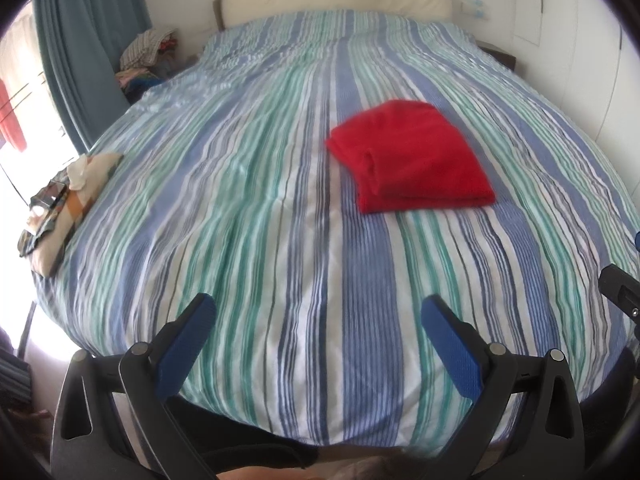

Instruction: Fold small clothes

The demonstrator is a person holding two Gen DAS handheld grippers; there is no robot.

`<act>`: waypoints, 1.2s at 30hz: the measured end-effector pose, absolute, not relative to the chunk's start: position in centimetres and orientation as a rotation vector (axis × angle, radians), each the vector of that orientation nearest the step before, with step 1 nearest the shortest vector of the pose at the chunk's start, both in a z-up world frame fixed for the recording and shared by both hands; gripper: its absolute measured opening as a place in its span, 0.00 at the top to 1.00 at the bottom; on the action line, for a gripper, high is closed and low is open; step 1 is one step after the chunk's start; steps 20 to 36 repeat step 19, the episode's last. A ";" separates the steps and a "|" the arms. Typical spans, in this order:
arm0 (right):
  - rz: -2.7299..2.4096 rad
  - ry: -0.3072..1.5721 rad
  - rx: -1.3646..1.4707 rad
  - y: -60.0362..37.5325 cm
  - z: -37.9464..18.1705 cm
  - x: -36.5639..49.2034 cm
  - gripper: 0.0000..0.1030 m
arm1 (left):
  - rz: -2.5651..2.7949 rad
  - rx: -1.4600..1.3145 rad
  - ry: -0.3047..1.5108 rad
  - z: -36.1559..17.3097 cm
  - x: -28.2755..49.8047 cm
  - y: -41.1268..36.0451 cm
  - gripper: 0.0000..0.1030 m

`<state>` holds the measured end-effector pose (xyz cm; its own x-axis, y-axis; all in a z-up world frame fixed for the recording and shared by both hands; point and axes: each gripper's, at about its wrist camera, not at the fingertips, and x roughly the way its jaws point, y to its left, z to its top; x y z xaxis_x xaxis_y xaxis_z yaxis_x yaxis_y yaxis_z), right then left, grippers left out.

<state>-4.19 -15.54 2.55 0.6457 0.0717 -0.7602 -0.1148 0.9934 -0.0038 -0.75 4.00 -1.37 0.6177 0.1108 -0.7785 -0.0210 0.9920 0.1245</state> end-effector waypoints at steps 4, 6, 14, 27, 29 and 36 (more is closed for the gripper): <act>0.117 0.877 -0.064 -15.1 2.2 -4.0 0.01 | 0.084 0.127 0.901 -1.5 -0.8 3.9 0.01; 0.115 0.882 -0.063 -15.0 2.0 -3.9 0.01 | 0.088 0.132 0.897 -1.4 -0.9 4.0 0.01; 0.124 0.898 -0.074 -14.5 1.5 -3.5 0.01 | 0.085 0.118 0.891 -1.1 -0.8 4.2 0.01; 0.124 0.891 -0.077 -14.4 1.7 -3.5 0.01 | 0.093 0.120 0.875 -0.8 -0.8 4.1 0.01; 0.124 0.891 -0.077 -14.4 1.7 -3.5 0.01 | 0.093 0.120 0.875 -0.8 -0.8 4.1 0.01; 0.124 0.891 -0.077 -14.4 1.7 -3.5 0.01 | 0.093 0.120 0.875 -0.8 -0.8 4.1 0.01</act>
